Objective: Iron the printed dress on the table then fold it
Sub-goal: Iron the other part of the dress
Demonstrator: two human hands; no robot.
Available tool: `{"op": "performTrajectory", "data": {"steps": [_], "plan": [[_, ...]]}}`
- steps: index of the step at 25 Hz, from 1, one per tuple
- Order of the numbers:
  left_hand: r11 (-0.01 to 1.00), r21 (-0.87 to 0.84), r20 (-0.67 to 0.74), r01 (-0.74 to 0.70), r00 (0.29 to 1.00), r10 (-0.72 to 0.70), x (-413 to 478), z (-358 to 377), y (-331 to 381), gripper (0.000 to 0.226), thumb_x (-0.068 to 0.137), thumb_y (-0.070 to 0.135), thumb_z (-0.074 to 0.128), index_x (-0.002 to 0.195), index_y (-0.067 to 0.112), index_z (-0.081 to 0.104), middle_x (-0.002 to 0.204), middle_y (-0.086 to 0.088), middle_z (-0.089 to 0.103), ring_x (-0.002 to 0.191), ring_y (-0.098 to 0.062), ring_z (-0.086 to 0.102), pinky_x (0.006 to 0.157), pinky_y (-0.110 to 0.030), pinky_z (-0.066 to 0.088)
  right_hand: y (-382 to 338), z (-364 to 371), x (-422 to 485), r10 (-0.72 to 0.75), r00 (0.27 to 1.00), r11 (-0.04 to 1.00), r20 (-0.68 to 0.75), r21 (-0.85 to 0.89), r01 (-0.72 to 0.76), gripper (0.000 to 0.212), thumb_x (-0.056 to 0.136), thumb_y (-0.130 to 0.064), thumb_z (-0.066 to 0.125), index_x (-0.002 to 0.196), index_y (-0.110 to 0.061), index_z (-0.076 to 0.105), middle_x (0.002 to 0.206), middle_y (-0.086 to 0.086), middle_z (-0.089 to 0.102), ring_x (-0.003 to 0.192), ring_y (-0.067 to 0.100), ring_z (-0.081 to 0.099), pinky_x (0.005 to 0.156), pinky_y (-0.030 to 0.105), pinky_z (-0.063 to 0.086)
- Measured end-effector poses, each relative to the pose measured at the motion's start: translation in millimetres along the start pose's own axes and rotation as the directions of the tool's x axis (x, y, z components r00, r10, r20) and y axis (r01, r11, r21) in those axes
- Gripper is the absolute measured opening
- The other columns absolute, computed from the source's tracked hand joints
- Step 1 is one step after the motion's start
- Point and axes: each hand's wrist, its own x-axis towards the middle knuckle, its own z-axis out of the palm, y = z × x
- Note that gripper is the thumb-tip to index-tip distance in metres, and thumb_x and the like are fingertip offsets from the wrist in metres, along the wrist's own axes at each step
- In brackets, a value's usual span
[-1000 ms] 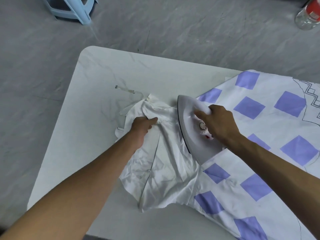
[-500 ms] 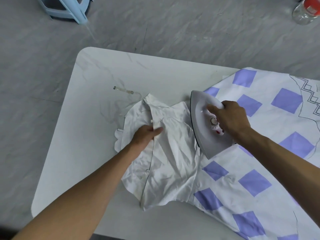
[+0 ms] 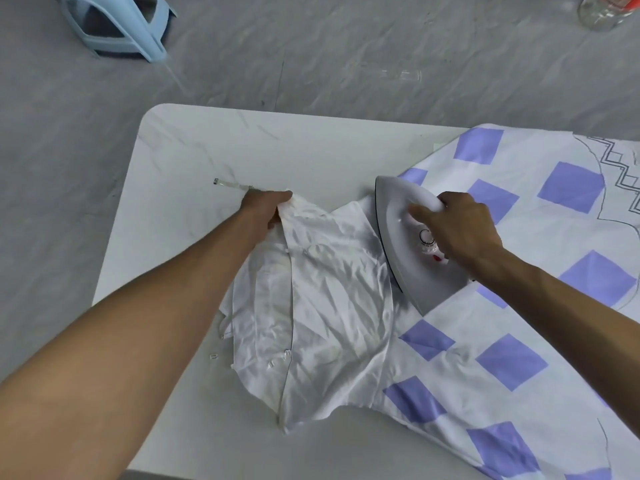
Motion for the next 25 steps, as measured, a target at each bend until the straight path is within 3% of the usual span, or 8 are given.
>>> {"op": "performTrajectory", "data": {"steps": [3, 8, 11, 13, 15, 18, 22, 25], "plan": [[0.999, 0.029, 0.079, 0.039, 0.996, -0.041, 9, 5, 7, 0.016, 0.089, 0.007, 0.066, 0.103, 0.002, 0.061, 0.081, -0.008, 0.063, 0.069, -0.019, 0.062, 0.065, -0.029, 0.052, 4, -1, 2, 0.018, 1.0, 1.0, 0.003, 0.025, -0.018, 0.034, 0.086, -0.046, 0.056, 0.079, -0.012, 0.057, 0.071, 0.004, 0.063, 0.059, 0.021, 0.059, 0.05, 0.029, 0.035], [0.774, -0.611, 0.225, 0.165, 0.974, -0.03, 21, -2, -7, 0.019, 0.1, 0.019, 0.052, 0.097, 0.004, 0.062, 0.092, -0.009, 0.07, 0.085, -0.02, 0.068, 0.074, -0.033, 0.056, 11, -4, 3, 0.051, 0.999, 0.995, -0.004, 0.091, -0.051, 0.033, 0.086, -0.044, 0.057, 0.079, -0.011, 0.058, 0.069, 0.005, 0.062, 0.055, 0.025, 0.061, 0.05, 0.03, 0.04], [0.891, -0.453, 0.037, -0.013, 0.999, 0.033, 26, 7, -12, 0.015, 0.093, 0.013, 0.062, 0.107, 0.008, 0.058, 0.103, -0.009, 0.065, 0.088, -0.018, 0.066, 0.073, -0.029, 0.057, 13, -4, 7, 0.053, 0.999, 0.994, -0.005, 0.099, -0.052, 0.034, 0.086, -0.044, 0.057, 0.078, -0.011, 0.057, 0.069, 0.005, 0.062, 0.056, 0.025, 0.06, 0.051, 0.029, 0.038], [0.943, 0.143, -0.142, -0.302, 0.936, 0.321, 31, 8, -13, 0.047, 0.084, 0.024, 0.072, 0.126, 0.017, 0.051, 0.121, -0.007, 0.06, 0.108, -0.022, 0.06, 0.094, -0.035, 0.05, 13, -5, 7, 0.05, 0.999, 0.994, -0.002, 0.092, -0.05, 0.034, 0.086, -0.044, 0.057, 0.078, -0.012, 0.057, 0.07, 0.005, 0.062, 0.057, 0.024, 0.059, 0.05, 0.029, 0.037], [0.378, 0.717, 0.155, -0.586, 0.662, 0.733, 38, 10, -13, 0.054, 0.08, 0.035, 0.073, 0.128, 0.021, 0.053, 0.132, -0.004, 0.055, 0.124, -0.026, 0.049, 0.107, -0.037, 0.034, 11, -5, 7, 0.038, 0.999, 0.996, 0.007, 0.083, -0.039, 0.033, 0.086, -0.043, 0.057, 0.076, -0.012, 0.056, 0.068, 0.004, 0.061, 0.056, 0.023, 0.058, 0.049, 0.029, 0.035], [-0.183, 0.655, 0.664, -0.733, 0.443, 0.603, 38, 21, -5, 0.028, 0.088, 0.035, 0.065, 0.111, 0.018, 0.066, 0.112, -0.004, 0.065, 0.118, -0.026, 0.051, 0.109, -0.036, 0.024, 10, -6, 9, 0.027, 1.0, 0.998, 0.009, 0.062, -0.027, 0.03, 0.085, -0.043, 0.058, 0.074, -0.015, 0.056, 0.067, 0.003, 0.062, 0.059, 0.022, 0.058, 0.051, 0.03, 0.037], [0.016, 0.749, 0.607, -0.663, 0.695, 0.387, 32, 22, 8, 0.021, 0.099, 0.024, 0.045, 0.092, 0.017, 0.063, 0.095, -0.005, 0.065, 0.093, -0.027, 0.057, 0.073, -0.033, 0.038, 16, -6, 16, 0.034, 0.998, 0.996, -0.051, 0.088, -0.03, 0.03, 0.082, -0.047, 0.058, 0.082, -0.017, 0.061, 0.075, 0.005, 0.066, 0.073, 0.027, 0.062, 0.066, 0.039, 0.053], [0.19, 0.776, 0.548, -0.602, 0.792, 0.271, 26, 35, 22, 0.027, 0.093, 0.011, 0.044, 0.103, 0.022, 0.067, 0.108, 0.006, 0.062, 0.101, -0.019, 0.056, 0.086, -0.032, 0.045, 23, -14, 15, 0.057, 0.995, 0.99, -0.082, 0.132, -0.045, 0.031, 0.085, -0.047, 0.057, 0.086, -0.016, 0.061, 0.078, 0.006, 0.066, 0.069, 0.027, 0.062, 0.067, 0.039, 0.054]]}}
